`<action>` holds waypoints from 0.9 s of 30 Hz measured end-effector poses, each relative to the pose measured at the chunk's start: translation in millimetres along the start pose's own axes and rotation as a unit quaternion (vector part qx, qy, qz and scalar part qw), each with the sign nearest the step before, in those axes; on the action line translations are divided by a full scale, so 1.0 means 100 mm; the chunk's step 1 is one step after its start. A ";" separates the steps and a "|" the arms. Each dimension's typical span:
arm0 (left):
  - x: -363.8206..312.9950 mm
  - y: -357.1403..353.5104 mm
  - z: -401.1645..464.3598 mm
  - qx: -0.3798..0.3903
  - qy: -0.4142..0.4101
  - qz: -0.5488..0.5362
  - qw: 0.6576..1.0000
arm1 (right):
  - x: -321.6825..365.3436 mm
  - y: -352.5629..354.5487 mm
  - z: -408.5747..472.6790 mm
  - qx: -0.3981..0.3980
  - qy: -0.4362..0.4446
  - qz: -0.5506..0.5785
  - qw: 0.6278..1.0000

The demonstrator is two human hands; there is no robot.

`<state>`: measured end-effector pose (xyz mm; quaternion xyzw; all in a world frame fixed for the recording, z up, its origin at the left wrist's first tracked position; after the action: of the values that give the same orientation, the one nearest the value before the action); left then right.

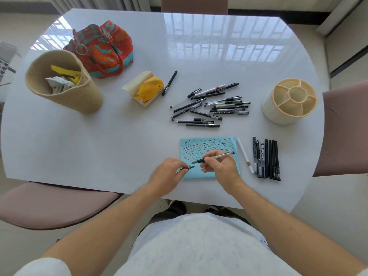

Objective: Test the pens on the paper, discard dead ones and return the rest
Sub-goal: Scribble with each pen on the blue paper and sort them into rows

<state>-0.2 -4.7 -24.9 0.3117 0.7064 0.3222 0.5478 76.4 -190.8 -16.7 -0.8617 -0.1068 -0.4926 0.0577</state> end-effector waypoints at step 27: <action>-0.02 0.33 0.07 -0.064 -0.022 -0.025 0.997 | -0.04 -0.42 0.19 0.053 -0.029 -0.034 0.998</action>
<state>9.8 13.6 1.2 0.2652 0.6798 0.3456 0.5900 80.4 -146.3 -29.7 -0.8673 -0.1636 -0.4627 0.0829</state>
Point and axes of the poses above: each hand's wrist, its own z-axis towards the middle knuckle, its own y-axis out of the back of the hand, x = y × z, the point moved 5 cm from there along z, towards the middle knuckle, and after that the axes turned 7 degrees about -x, right-handed, at the moved point
